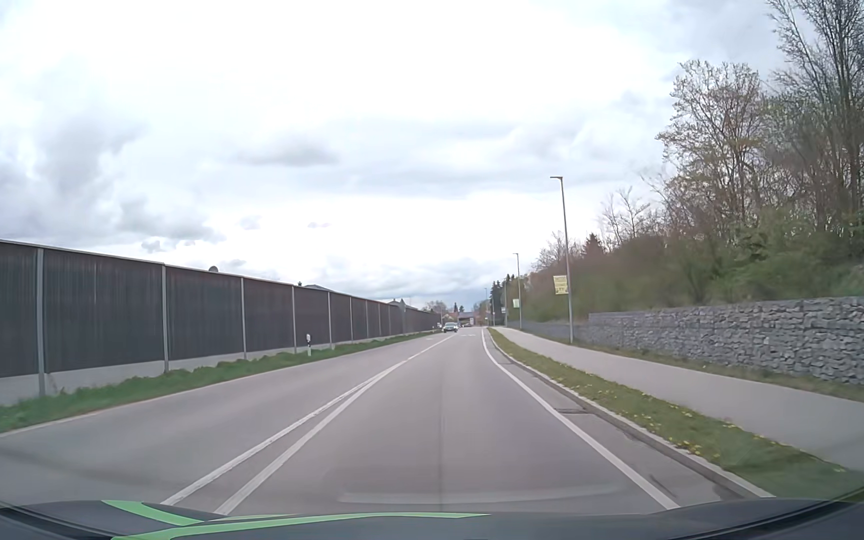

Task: Follow the waypoints while adhering to traffic rules and regulations

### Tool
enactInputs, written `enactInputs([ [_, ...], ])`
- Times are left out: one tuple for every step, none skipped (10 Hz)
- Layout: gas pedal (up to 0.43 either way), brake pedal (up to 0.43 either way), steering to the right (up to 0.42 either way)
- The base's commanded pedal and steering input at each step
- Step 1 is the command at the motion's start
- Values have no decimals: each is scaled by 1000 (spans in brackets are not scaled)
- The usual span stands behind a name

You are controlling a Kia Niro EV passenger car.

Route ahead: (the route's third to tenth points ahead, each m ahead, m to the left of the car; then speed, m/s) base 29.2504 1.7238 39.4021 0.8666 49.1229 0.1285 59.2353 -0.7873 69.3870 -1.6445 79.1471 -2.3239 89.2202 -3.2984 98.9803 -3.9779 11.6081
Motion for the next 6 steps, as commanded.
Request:
enactInputs([
  [98,0,11],
  [98,0,12],
  [98,0,11],
  [98,0,11],
  [98,0,11],
  [98,0,11],
])
